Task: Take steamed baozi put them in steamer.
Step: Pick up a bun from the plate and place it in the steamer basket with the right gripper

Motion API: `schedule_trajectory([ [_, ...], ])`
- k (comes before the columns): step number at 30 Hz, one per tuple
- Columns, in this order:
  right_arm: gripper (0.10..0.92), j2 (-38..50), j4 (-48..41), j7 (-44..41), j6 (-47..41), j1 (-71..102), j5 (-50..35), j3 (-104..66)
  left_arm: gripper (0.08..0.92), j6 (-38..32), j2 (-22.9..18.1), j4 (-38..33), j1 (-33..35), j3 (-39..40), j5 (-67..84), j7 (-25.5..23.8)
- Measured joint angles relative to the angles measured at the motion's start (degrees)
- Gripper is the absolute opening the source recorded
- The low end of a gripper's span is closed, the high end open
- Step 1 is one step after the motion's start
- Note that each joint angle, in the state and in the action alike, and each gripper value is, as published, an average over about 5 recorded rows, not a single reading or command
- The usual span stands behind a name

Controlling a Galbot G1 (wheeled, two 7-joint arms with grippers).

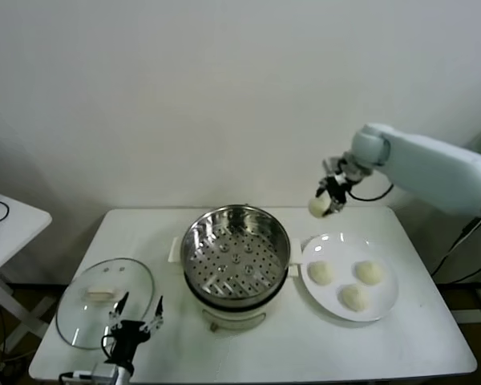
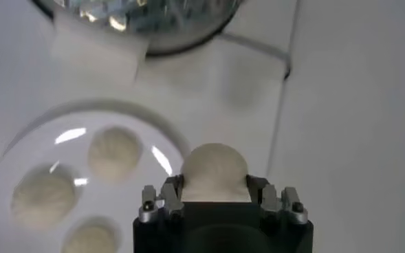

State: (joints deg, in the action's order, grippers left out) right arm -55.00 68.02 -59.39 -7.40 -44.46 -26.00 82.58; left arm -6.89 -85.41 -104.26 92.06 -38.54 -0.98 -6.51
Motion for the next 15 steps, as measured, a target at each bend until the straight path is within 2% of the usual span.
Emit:
schedule_trajectory([
  [8, 0.625, -5.9, 8.37, 1.78, 5.18, -9.76, -3.64, 5.2, 0.823, -0.16, 0.07, -0.6, -0.07, 0.06, 0.05, 0.05],
  [15, 0.62, -11.46, 8.75, 6.02, 18.44, -10.21, 3.98, 8.46, 0.823, -0.41, 0.01, -0.95, 0.14, -0.08, 0.04, 0.27],
])
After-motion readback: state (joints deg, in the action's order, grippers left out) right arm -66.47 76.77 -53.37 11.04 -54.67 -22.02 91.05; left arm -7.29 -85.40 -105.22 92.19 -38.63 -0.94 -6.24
